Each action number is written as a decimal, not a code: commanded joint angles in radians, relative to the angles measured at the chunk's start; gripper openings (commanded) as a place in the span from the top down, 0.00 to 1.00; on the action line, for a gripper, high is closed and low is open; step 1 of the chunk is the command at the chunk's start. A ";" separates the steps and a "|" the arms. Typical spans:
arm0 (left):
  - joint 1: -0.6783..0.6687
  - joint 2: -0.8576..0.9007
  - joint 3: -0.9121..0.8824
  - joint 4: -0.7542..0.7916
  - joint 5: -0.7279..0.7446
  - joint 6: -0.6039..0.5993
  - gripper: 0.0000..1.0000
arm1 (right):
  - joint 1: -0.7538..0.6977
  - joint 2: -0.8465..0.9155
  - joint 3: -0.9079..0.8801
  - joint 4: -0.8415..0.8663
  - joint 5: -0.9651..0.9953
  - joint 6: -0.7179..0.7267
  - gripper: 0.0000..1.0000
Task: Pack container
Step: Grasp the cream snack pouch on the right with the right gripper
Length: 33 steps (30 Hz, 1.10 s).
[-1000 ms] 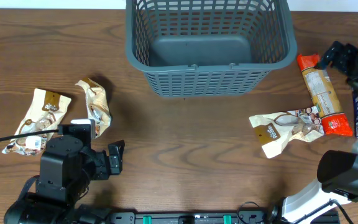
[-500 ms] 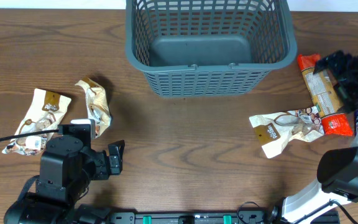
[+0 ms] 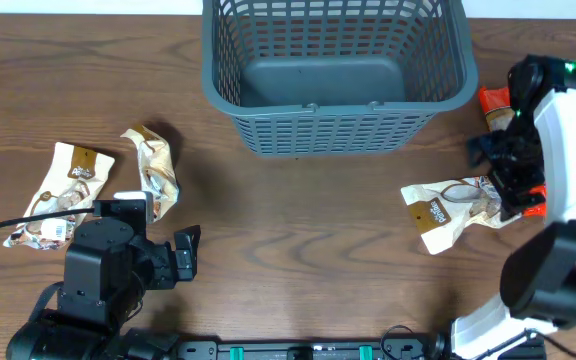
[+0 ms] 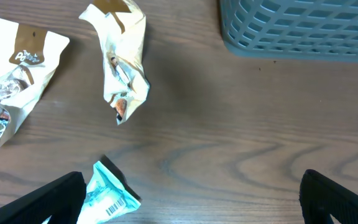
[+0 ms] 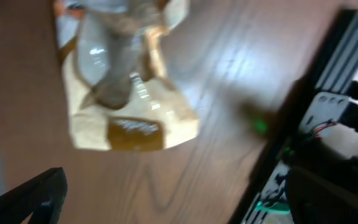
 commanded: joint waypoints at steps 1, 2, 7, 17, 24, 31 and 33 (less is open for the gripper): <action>0.005 -0.001 0.007 -0.003 -0.011 0.013 0.01 | -0.026 -0.164 -0.092 0.022 0.106 -0.010 0.01; 0.005 -0.001 0.007 -0.003 -0.011 0.013 0.01 | -0.034 -0.204 -0.129 0.047 0.105 -0.039 0.01; 0.005 -0.001 0.007 -0.003 -0.011 0.013 0.01 | -0.082 -0.384 -0.323 0.273 0.097 -0.213 0.01; 0.005 -0.001 0.007 -0.003 -0.011 0.013 0.01 | -0.133 -0.400 -0.611 0.697 -0.089 -0.187 0.01; 0.005 -0.001 0.007 -0.003 -0.011 0.013 0.01 | -0.132 -0.393 -0.674 0.762 -0.068 0.003 0.01; 0.005 -0.001 0.007 -0.003 -0.011 0.013 0.01 | -0.132 -0.355 -0.675 0.772 -0.023 0.145 0.01; 0.005 -0.001 0.007 -0.003 -0.011 0.013 0.01 | -0.133 -0.323 -0.675 0.779 -0.026 0.164 0.01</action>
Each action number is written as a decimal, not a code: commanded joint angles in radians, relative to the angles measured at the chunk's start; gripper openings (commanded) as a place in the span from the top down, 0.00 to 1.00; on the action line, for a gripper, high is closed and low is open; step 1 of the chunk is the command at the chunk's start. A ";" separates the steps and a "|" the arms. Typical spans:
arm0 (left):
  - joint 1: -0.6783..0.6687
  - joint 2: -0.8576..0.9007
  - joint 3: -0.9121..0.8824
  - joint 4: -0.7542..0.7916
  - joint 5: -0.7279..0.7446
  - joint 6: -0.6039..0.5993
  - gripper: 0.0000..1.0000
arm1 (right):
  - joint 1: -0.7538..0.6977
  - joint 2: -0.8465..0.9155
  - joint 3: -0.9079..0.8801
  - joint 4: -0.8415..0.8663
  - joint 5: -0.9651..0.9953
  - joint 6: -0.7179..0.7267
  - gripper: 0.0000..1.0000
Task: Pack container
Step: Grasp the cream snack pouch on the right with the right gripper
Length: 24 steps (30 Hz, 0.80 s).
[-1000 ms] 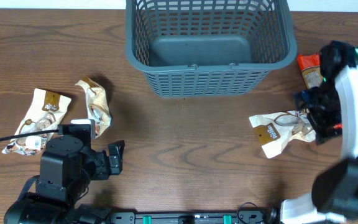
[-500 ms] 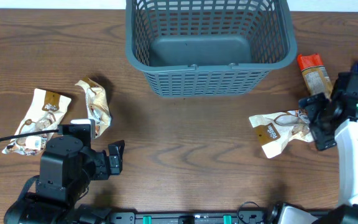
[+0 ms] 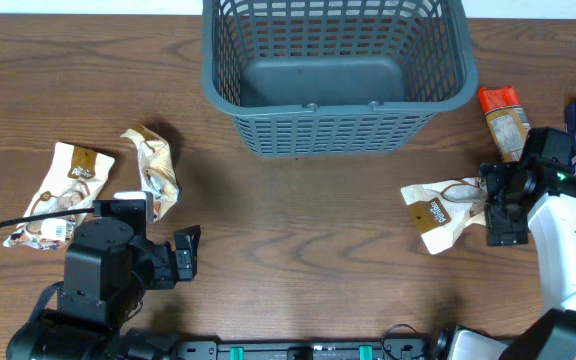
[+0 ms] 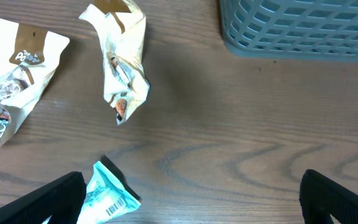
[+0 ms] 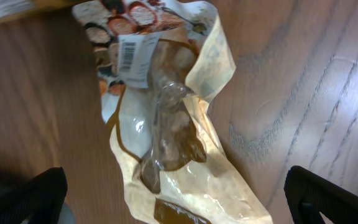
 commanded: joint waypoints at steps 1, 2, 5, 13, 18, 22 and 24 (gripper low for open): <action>0.005 0.000 0.007 -0.003 -0.011 0.013 0.01 | -0.009 0.064 -0.007 0.018 0.026 0.082 0.01; 0.005 0.000 0.007 -0.003 -0.011 0.013 0.01 | -0.009 0.090 -0.007 0.031 0.024 0.082 0.00; 0.005 0.000 0.007 -0.003 -0.011 0.013 0.01 | -0.009 0.163 -0.007 0.059 0.009 0.082 0.01; 0.005 0.000 0.007 -0.003 -0.011 0.013 0.01 | -0.009 0.283 -0.007 0.112 -0.004 0.074 0.01; 0.005 0.000 0.007 -0.003 -0.011 0.013 0.01 | -0.009 0.324 -0.007 0.119 -0.002 0.043 0.01; 0.005 0.000 0.007 -0.002 -0.011 0.013 0.01 | -0.009 0.341 -0.007 0.119 -0.004 0.029 0.05; 0.005 0.000 0.007 -0.002 -0.011 0.013 0.01 | -0.009 0.341 -0.007 0.118 -0.006 0.025 0.35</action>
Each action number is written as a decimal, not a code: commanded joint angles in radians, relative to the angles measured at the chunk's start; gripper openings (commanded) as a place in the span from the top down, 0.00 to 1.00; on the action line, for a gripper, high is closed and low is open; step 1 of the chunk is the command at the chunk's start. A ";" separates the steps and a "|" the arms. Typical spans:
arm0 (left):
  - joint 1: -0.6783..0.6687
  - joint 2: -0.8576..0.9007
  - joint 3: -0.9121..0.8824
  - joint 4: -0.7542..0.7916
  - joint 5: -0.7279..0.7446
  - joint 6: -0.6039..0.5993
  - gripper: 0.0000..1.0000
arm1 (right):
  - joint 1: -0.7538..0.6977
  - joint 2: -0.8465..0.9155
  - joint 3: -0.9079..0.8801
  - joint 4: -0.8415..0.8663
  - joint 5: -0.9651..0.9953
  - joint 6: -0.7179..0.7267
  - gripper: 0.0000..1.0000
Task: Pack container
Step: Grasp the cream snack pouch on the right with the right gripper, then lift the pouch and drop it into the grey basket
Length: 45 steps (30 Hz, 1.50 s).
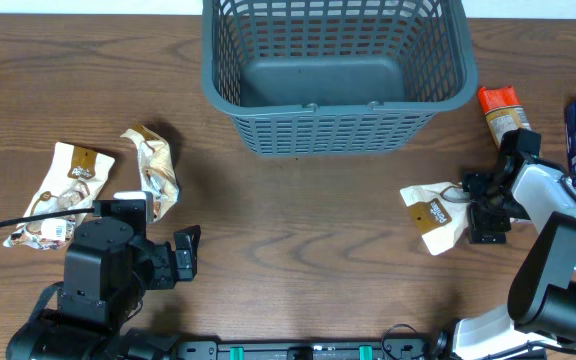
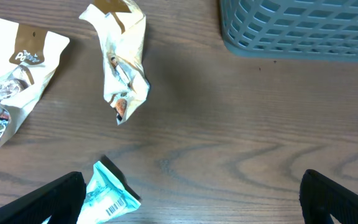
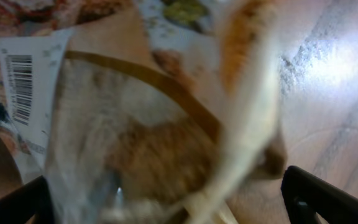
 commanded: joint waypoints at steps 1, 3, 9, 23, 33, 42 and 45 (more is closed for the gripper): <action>0.005 -0.001 0.007 -0.003 -0.011 0.013 0.01 | -0.009 0.012 -0.007 -0.002 0.001 -0.011 0.48; 0.005 -0.001 0.007 -0.003 -0.011 0.013 0.01 | -0.009 0.012 -0.007 0.000 -0.019 -0.010 0.80; 0.005 -0.001 0.007 -0.003 -0.011 0.013 0.01 | -0.009 0.010 0.019 -0.005 -0.055 -0.046 0.99; 0.005 -0.001 0.007 -0.003 -0.011 0.013 0.01 | -0.010 -0.208 0.689 -0.322 0.109 -0.360 0.99; 0.005 -0.001 0.007 -0.003 -0.011 0.013 0.01 | 0.122 -0.248 1.072 -0.097 -0.241 -0.710 0.99; 0.005 -0.001 0.007 -0.003 -0.011 0.013 0.01 | 0.382 -0.114 1.078 0.193 -0.274 -0.755 0.99; 0.005 -0.001 0.007 -0.003 -0.011 0.013 0.01 | 0.425 -0.028 1.078 0.151 -0.275 -0.746 0.99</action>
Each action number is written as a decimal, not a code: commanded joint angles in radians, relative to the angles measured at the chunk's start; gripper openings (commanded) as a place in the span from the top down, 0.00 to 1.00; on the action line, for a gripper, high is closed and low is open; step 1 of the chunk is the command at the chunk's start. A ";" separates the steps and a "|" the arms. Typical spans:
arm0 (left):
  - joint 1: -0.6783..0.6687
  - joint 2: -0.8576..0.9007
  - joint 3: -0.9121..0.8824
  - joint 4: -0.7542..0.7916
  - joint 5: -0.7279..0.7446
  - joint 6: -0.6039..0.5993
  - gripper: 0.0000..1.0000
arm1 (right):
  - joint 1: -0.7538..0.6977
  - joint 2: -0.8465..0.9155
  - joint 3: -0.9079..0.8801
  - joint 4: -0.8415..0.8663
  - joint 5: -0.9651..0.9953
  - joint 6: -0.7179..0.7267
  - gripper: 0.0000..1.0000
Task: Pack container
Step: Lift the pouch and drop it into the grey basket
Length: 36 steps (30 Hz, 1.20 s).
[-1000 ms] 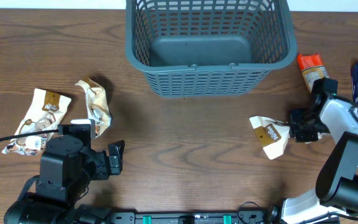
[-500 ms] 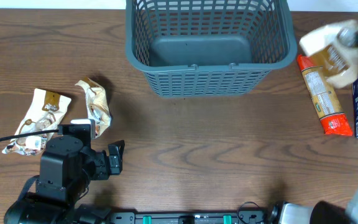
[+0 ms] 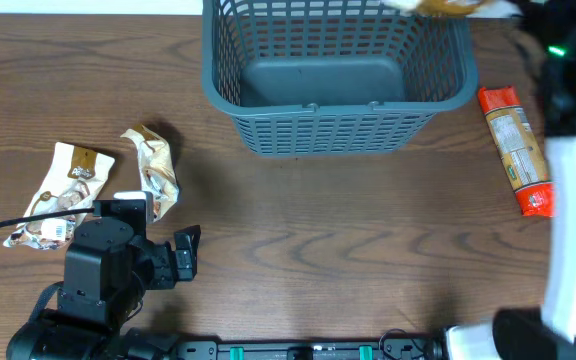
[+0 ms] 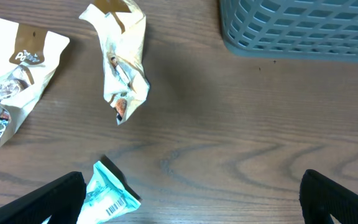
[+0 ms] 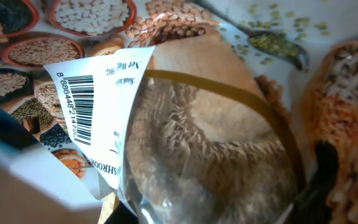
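The grey basket [image 3: 333,75] stands at the back middle, with nothing in it. My right gripper [image 5: 185,202] is shut on a beige pouch of dried goods [image 5: 210,143], which fills the right wrist view. Overhead, that pouch [image 3: 443,6] shows blurred at the top edge, above the basket's far right corner. My left gripper [image 4: 188,205] stands open low at the front left, holding nothing. Two more beige pouches [image 3: 63,190] [image 3: 155,170] lie on the table to the left. A teal packet [image 4: 109,193] lies by my left finger.
A red and orange packet [image 3: 516,150] lies on the table right of the basket, beside my white right arm [image 3: 573,180]. The brown wooden table [image 3: 318,230] stretches between the two arms.
The pouch lay on the table right of the basket with my right gripper down at it. Now the gripper holds it up at the basket's far right corner. The left arm has not moved.
My right gripper hung open over the pouch on the right side of the table. Then it stood lower beside the pouch, then right on it. Now the pouch is off the table and held over the basket's back corner. The left side stayed unchanged throughout.
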 commanded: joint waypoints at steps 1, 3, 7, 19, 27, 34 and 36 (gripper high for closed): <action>0.005 0.000 0.007 -0.003 -0.011 0.013 0.01 | 0.047 0.119 -0.002 -0.050 -0.017 -0.020 0.99; 0.005 0.000 0.007 -0.003 -0.011 0.013 0.01 | 0.060 0.177 -0.002 -0.101 -0.021 -0.021 0.99; 0.005 0.000 0.007 -0.002 -0.011 0.013 0.01 | 0.082 0.268 -0.002 -0.173 -0.021 -0.052 0.99; 0.005 0.000 0.007 -0.002 -0.011 0.013 0.01 | 0.098 0.380 -0.005 -0.283 0.009 -0.138 0.92; 0.005 0.000 0.007 -0.003 -0.011 0.013 0.01 | 0.101 0.400 -0.006 -0.352 0.085 -0.171 0.94; 0.005 0.000 0.007 -0.003 -0.011 0.013 0.01 | 0.101 0.406 -0.006 -0.356 0.085 -0.182 0.63; 0.005 0.000 0.007 -0.003 -0.011 0.013 0.01 | 0.101 0.407 -0.008 -0.358 0.085 -0.182 0.63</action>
